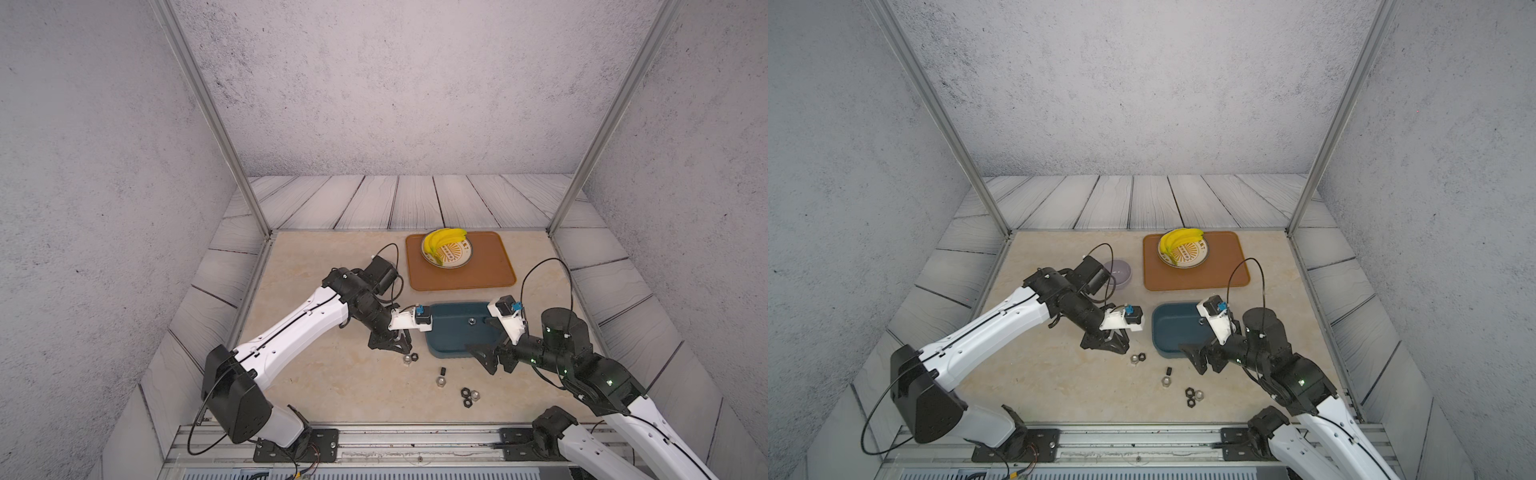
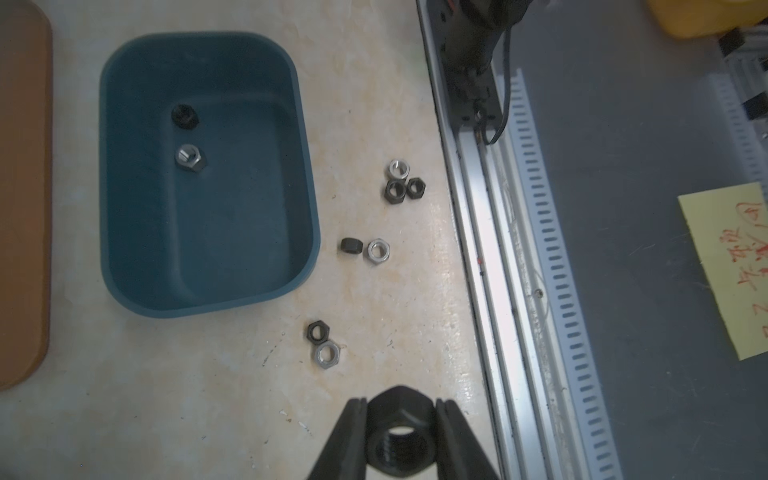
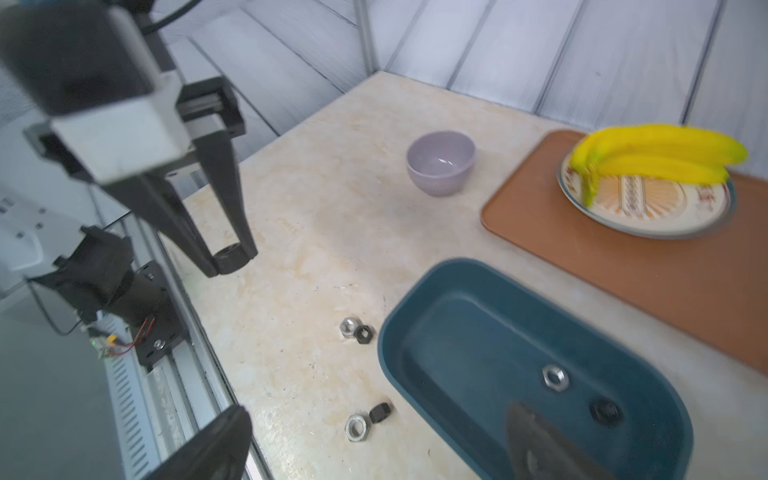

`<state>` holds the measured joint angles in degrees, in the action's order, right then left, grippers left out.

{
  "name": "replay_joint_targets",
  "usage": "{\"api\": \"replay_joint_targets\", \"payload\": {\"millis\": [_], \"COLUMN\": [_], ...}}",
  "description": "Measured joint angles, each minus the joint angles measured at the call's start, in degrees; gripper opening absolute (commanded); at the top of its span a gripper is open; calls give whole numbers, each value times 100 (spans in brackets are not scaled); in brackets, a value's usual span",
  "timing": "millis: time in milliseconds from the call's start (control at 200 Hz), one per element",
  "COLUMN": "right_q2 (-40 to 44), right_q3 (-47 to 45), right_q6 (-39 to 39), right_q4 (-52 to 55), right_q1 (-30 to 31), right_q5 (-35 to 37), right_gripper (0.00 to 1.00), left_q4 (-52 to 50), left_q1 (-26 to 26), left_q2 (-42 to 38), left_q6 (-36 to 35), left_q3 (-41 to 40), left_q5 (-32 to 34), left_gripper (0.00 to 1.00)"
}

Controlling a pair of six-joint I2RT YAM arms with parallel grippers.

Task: Put the nuts on the desktop into the storage box
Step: Pick up the nut from the center of the board.

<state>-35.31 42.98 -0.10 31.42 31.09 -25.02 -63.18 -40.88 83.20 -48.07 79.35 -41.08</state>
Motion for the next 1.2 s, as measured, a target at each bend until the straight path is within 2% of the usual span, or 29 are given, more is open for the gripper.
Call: {"api": "replay_joint_targets", "payload": {"millis": [150,340,440,616,751,846,991,1201], "right_q2": [-7,-94,-280,-780,-1290,-1495,-1801,-2312], "right_q3": [-136,-160,-155,-35,229,238,236,229], "right_q6": [-702,-1272,-1421,-1657,-1971,-2020,-1904,-1598], "right_q4": [-671,-1423,-1825,-2256,-2398,-2763,-3554,-4557], "right_q1": [2,2,52,470,1255,1683,1888,2017], "right_q5": [-804,-1499,-1690,-1694,-1200,-684,144,942], "right_gripper": [99,99,99,93,92,90,85,81], "left_q4": [-264,-378,-153,927,1987,2470,3091,3521], "left_q1": [262,728,1091,1611,1788,1873,1952,1969], "left_q2": [-306,-476,-518,-608,-608,-608,-608,-608], "left_q6": [188,629,1174,2564,3698,4251,4955,5399], "left_q3": [90,90,79,-310,-817,-1036,-1141,-1231], "left_q5": [-745,-1740,-2347,-3272,-3727,-3864,-4044,-4172], "left_gripper": [18,18,18,17,16,16,16,16]}}
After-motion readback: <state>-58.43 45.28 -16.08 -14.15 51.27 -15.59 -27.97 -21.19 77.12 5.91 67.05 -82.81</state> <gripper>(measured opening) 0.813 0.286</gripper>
